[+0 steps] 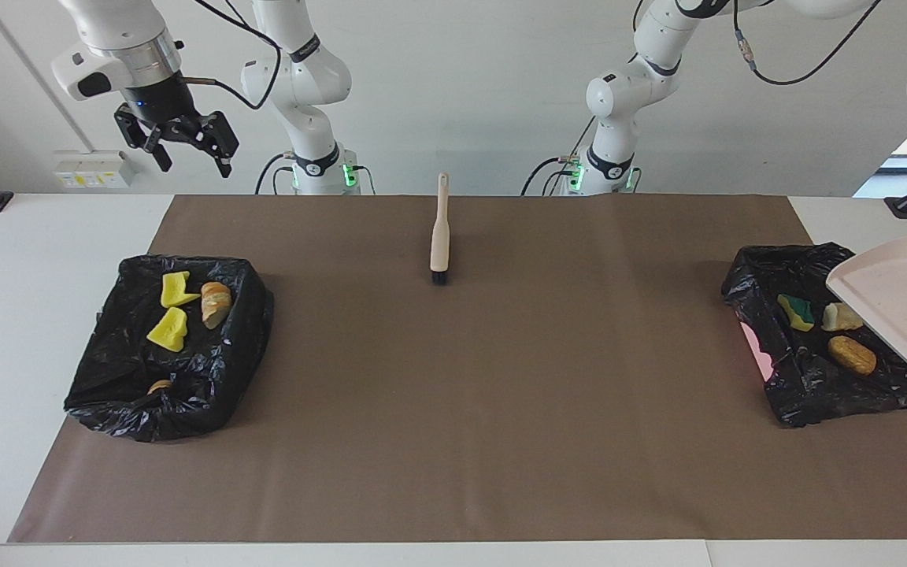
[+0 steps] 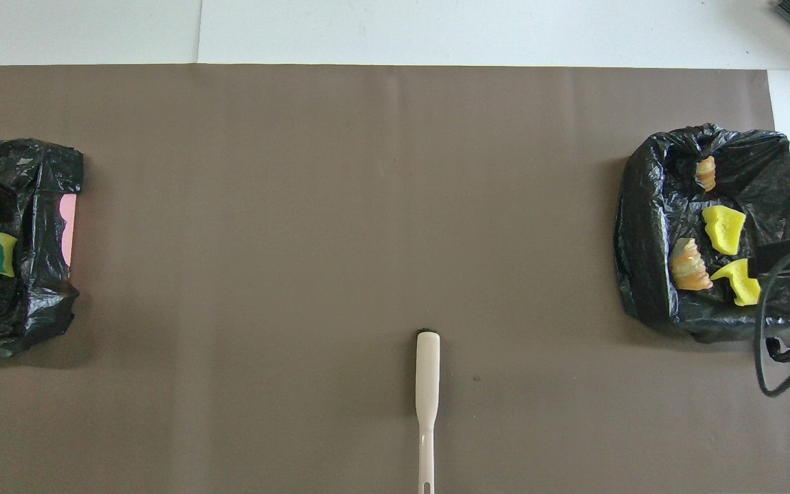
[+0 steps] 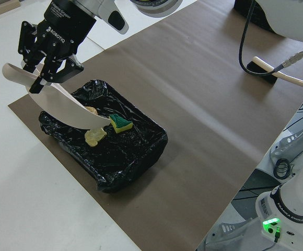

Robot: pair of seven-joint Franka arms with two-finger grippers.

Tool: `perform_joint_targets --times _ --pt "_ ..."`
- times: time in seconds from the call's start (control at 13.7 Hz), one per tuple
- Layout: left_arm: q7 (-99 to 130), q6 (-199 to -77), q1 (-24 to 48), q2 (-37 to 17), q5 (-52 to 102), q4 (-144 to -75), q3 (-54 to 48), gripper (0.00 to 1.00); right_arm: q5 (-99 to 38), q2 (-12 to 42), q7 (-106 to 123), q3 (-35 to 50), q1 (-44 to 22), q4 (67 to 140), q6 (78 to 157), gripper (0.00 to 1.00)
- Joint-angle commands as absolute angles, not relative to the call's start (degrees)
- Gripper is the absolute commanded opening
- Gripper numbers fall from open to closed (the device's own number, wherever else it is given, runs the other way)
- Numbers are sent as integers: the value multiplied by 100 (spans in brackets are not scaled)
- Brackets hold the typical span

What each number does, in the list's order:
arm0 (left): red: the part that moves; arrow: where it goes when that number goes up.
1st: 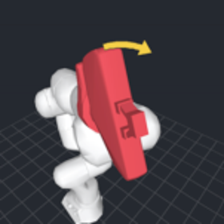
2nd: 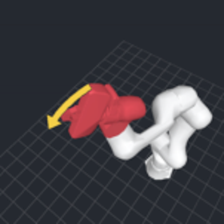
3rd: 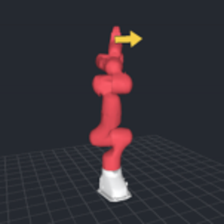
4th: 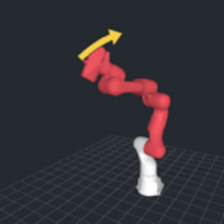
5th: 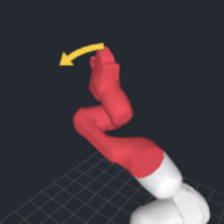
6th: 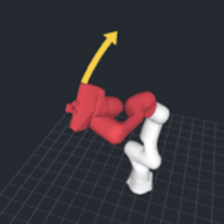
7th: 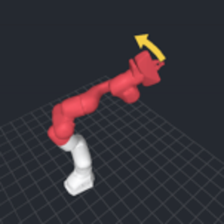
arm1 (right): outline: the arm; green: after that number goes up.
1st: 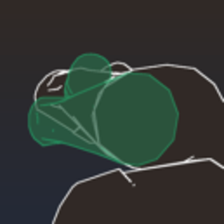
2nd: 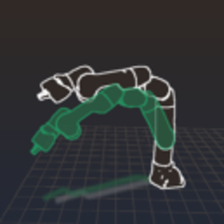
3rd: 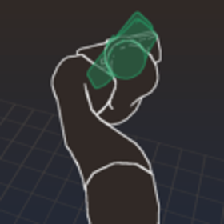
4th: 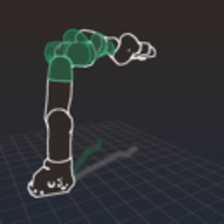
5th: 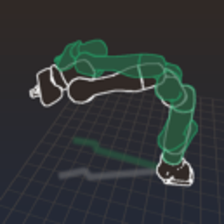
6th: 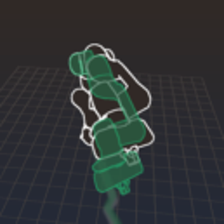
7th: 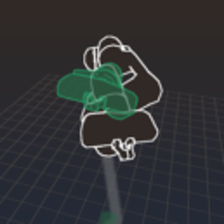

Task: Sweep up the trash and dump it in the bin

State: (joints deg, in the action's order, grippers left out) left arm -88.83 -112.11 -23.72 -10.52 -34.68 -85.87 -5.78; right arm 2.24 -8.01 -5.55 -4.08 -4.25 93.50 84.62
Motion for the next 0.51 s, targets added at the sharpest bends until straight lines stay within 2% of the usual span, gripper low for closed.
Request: perform_joint_targets --times 0.0,0.29,0.44 --pt "-8247 -10751 -2110 -906 -2631 -8727 -518 0 193 -861 -668 -360 -536 9422 8586 100" --pt "-6342 -10144 -1329 -589 -1918 -9210 -510 0 -132 -704 -554 -448 -413 9281 8692 100" --pt "-5349 -9801 -986 -501 -1435 -9333 -518 0 -132 -467 -545 -457 -352 8976 8553 100"
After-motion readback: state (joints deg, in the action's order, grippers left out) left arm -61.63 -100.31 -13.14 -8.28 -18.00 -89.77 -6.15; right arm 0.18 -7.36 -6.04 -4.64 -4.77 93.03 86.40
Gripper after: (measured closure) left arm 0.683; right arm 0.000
